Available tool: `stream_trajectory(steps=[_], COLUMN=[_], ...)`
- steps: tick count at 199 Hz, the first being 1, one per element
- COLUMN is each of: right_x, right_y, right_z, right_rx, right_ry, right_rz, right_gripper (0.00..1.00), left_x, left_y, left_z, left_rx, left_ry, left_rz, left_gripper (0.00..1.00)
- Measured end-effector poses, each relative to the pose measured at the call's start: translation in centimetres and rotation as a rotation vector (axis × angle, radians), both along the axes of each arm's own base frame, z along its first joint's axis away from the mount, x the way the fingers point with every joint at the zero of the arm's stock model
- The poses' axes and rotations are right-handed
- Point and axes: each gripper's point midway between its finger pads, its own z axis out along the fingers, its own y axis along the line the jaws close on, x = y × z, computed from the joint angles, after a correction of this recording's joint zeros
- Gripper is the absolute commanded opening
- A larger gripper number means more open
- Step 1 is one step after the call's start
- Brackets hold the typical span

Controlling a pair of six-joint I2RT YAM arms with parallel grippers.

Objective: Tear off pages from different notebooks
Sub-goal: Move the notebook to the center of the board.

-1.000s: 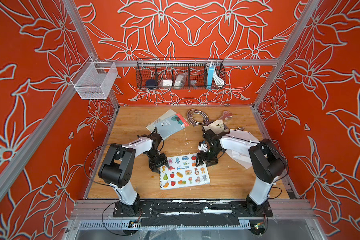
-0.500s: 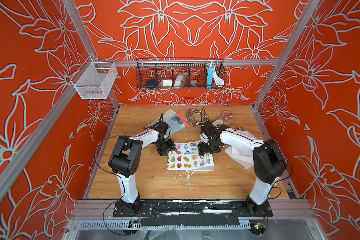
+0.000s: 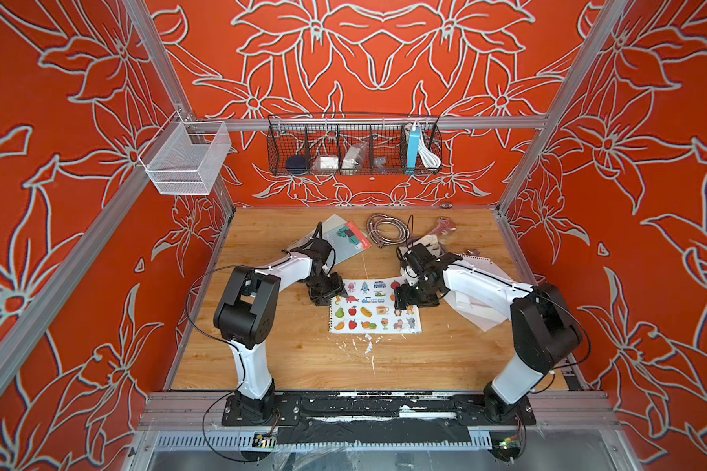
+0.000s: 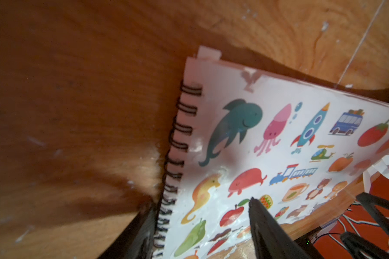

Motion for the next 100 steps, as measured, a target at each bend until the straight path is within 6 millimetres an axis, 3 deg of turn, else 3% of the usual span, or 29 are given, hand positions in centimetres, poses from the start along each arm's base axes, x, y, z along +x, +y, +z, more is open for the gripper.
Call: stream_trajectory(steps=[100], right_x=[-0.8], right_y=[0.3], right_z=[-1.7], right_rx=[0.026], right_ry=[0.08], right_rz=[-0.011], right_gripper=[0.83], left_x=[0.0], left_y=[0.0], left_z=[0.0], left_rx=[-0.001], left_ry=[0.0], left_rz=[0.0], left_gripper=[0.64])
